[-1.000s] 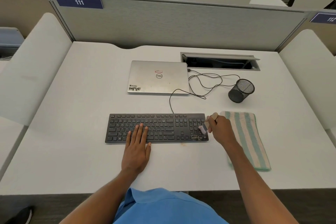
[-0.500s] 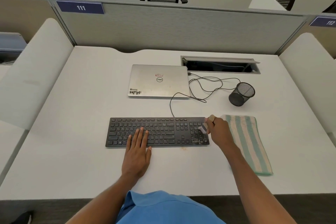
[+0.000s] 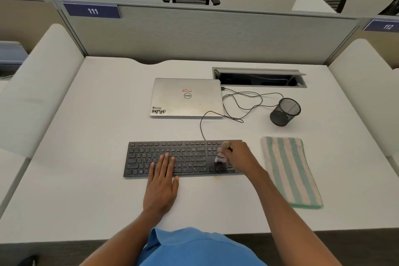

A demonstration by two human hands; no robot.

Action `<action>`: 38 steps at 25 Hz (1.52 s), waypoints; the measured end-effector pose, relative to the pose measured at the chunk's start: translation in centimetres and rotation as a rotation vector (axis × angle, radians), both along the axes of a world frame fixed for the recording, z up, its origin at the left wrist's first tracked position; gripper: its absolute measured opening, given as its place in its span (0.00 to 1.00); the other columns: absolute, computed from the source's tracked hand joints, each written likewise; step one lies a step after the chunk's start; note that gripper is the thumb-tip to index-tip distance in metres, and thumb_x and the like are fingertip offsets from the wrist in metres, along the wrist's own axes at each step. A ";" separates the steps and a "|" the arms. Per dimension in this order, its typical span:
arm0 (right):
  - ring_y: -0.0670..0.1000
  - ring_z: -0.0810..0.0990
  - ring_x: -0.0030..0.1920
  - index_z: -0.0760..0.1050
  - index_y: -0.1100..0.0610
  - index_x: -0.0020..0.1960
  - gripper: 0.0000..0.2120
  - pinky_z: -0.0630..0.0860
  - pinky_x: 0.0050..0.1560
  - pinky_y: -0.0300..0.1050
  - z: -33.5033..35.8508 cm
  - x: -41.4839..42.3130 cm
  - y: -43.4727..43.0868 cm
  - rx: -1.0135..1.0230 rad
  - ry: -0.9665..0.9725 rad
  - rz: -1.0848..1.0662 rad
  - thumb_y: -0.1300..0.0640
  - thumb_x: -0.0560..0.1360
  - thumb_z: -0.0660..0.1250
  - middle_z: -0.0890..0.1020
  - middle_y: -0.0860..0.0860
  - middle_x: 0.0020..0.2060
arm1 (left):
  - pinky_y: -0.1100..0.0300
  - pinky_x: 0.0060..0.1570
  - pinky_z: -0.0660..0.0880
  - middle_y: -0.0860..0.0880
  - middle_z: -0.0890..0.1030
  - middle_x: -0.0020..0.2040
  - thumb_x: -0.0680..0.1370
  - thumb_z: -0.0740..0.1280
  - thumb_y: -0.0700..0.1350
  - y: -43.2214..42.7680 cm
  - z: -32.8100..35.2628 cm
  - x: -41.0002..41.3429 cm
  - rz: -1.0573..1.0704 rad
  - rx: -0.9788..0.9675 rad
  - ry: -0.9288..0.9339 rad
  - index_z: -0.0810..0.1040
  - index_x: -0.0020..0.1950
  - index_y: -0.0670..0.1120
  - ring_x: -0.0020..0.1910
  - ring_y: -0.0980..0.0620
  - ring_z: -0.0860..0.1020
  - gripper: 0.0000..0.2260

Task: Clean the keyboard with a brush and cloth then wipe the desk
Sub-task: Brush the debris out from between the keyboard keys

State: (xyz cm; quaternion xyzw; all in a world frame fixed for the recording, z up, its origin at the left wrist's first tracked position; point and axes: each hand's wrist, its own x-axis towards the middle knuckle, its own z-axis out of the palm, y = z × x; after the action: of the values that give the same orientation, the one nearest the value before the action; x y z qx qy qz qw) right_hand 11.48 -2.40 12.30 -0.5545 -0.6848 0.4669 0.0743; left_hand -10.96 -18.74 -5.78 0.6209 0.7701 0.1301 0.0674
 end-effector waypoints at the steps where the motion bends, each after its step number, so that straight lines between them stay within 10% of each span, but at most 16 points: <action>1: 0.36 0.72 0.23 0.71 0.73 0.40 0.14 0.69 0.29 0.25 0.1 -0.1 0.0 -0.006 -0.006 0.034 0.65 0.82 0.62 0.68 0.58 0.34 | 0.43 0.83 0.48 0.47 0.51 0.87 0.86 0.54 0.53 0.0 0.0 0.0 -0.001 0.000 0.000 0.53 0.87 0.46 0.86 0.49 0.47 0.30; 10: 0.39 0.78 0.33 0.74 0.55 0.35 0.16 0.70 0.30 0.25 0.0 4.0 1.9 0.067 -0.130 -0.070 0.61 0.82 0.63 0.81 0.49 0.35 | 0.43 0.83 0.48 0.48 0.51 0.87 0.86 0.54 0.53 0.0 0.0 0.1 -0.002 0.000 -0.007 0.52 0.87 0.46 0.86 0.49 0.47 0.30; 16: 0.41 0.77 0.28 0.76 0.58 0.37 0.13 0.80 0.38 0.39 -0.4 1.3 0.9 0.027 -0.085 0.061 0.61 0.81 0.65 0.79 0.53 0.34 | 0.44 0.83 0.48 0.48 0.52 0.87 0.86 0.52 0.53 0.1 -0.1 -0.1 -0.006 0.009 -0.016 0.53 0.87 0.46 0.86 0.49 0.48 0.29; 21: 0.32 0.74 0.24 0.70 0.60 0.34 0.17 0.68 0.26 0.26 0.5 4.7 2.2 0.019 -0.138 -0.053 0.68 0.81 0.62 0.75 0.48 0.28 | 0.44 0.83 0.47 0.48 0.51 0.87 0.86 0.52 0.53 0.0 -0.1 0.0 0.001 0.006 -0.009 0.52 0.87 0.46 0.86 0.49 0.47 0.29; 38: 0.37 0.75 0.24 0.78 0.66 0.42 0.13 0.70 0.31 0.29 -1.4 6.6 3.7 0.138 -0.069 -0.063 0.60 0.82 0.63 0.80 0.49 0.28 | 0.43 0.83 0.47 0.47 0.51 0.87 0.86 0.53 0.52 -0.1 -0.1 0.0 -0.003 0.007 -0.003 0.52 0.87 0.46 0.86 0.49 0.47 0.30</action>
State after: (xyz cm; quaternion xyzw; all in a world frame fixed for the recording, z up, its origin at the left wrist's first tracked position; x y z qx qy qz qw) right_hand 18.06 1.25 10.85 -0.5852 -0.6997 0.3966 0.1032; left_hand -10.95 -18.84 -5.92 0.6220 0.7687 0.1337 0.0665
